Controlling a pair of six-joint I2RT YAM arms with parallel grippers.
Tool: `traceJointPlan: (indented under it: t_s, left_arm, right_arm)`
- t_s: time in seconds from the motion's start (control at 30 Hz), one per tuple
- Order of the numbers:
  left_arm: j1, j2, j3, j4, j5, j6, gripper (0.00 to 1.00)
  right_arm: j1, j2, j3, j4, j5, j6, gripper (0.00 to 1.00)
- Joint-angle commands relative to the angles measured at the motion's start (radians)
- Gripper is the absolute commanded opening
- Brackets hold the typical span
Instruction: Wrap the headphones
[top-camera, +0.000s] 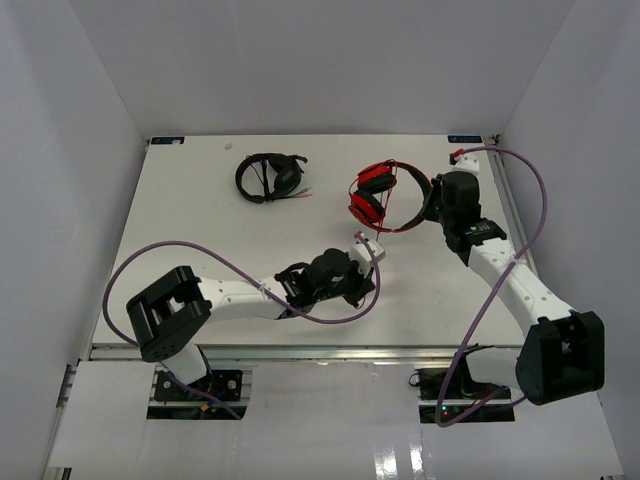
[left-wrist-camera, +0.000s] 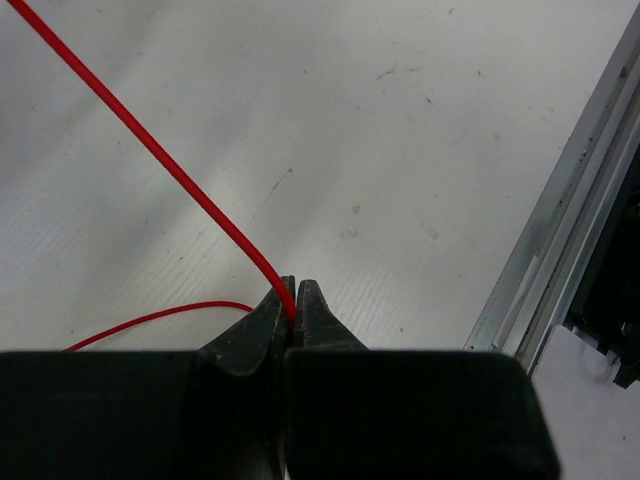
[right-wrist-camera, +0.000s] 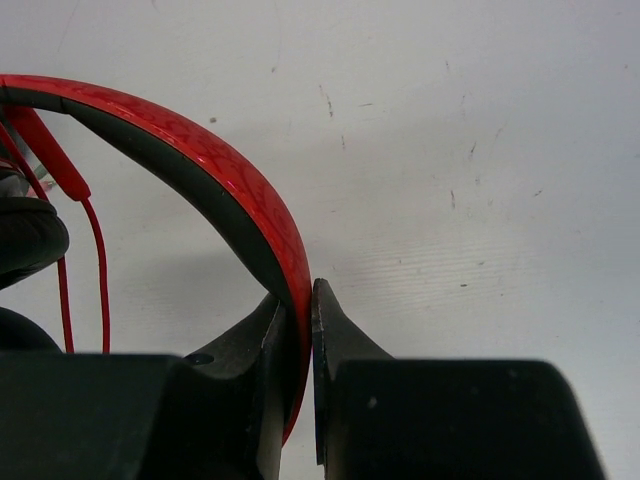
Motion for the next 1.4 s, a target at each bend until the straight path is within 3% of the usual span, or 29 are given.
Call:
traceJointPlan:
  t_s: [0.0,0.33,0.63,0.9,0.97,1.1,1.23,1.37]
  left_arm:
    - [-0.016,-0.087,0.078,-0.134,-0.054,0.080,0.11]
    - [-0.015,-0.200,0.196,-0.445,-0.268,0.304,0.17]
    - [-0.014,-0.206,0.253,-0.495,-0.398,0.446,0.23]
    - [-0.005,-0.217,0.258,-0.466,-0.376,0.460,0.24]
    - [-0.003,-0.247,0.212,-0.452,-0.370,0.430,0.29]
    - [0.020,-0.360,0.051,-0.403,-0.375,0.303,0.56]
    - [0.070,-0.492,-0.104,-0.359,-0.285,0.162,0.66]
    - [0.128,-0.482,-0.183,-0.312,-0.127,0.077,0.76]
  right_arm:
    - [0.031,-0.047,-0.081,0.230,0.106,-0.115,0.08]
    - [0.135,-0.099,-0.206,0.385,0.179,-0.450,0.08]
    - [0.179,-0.148,-0.244,0.316,-0.028,-0.769,0.08]
    - [0.180,-0.139,-0.247,0.281,-0.068,-0.727,0.08]
    - [0.180,-0.134,-0.233,0.283,-0.050,-0.679,0.08]
    - [0.181,-0.122,-0.195,0.261,-0.053,-0.629,0.08]
    - [0.179,-0.114,-0.166,0.247,-0.061,-0.601,0.08]
    - [0.178,-0.100,-0.149,0.237,-0.066,-0.585,0.08]
